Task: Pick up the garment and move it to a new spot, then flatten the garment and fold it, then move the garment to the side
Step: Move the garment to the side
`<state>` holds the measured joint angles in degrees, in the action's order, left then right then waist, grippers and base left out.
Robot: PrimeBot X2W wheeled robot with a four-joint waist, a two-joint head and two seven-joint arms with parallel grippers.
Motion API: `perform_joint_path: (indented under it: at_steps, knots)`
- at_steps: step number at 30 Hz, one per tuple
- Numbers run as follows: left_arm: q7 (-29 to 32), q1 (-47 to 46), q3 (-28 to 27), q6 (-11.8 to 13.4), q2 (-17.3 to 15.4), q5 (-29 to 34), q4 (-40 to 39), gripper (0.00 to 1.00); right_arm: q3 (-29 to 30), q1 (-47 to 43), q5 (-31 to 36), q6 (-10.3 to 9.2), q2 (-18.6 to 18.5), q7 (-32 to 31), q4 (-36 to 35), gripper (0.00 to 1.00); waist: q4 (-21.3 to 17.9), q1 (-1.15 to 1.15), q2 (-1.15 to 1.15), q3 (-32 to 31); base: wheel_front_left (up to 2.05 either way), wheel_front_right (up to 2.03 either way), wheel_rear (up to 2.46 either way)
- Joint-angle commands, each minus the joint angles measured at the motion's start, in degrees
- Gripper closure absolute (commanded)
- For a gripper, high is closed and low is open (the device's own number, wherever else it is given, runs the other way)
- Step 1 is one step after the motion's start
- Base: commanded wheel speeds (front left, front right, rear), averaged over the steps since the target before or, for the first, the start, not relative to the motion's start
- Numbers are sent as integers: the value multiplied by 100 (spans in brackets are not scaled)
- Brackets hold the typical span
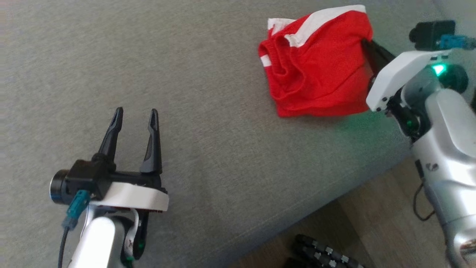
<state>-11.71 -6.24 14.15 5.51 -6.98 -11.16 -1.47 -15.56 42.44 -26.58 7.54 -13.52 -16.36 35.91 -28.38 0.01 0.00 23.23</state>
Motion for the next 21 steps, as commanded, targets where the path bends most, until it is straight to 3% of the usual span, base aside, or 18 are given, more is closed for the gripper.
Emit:
perform_joint_path:
  at_steps: [1, 12, 21]
  knots:
    - [-20, -134, -151, 21, -40, 47, -248, 0, -34, 290, 106, -5, -142, 140, -76, 100, 153, -1, 0, -17, 0, 0, 0]
    - [-116, -177, -202, 132, -11, -19, -385, 0, 472, 1275, 983, -5, -739, 768, 1222, 100, 946, -1, 0, 115, 0, 0, 0]
    - [-190, -238, -223, 154, 5, -70, -431, 0, 1060, 1829, 1758, -5, -1149, 979, 1865, 100, 1274, -1, 0, 267, 0, 0, 0]
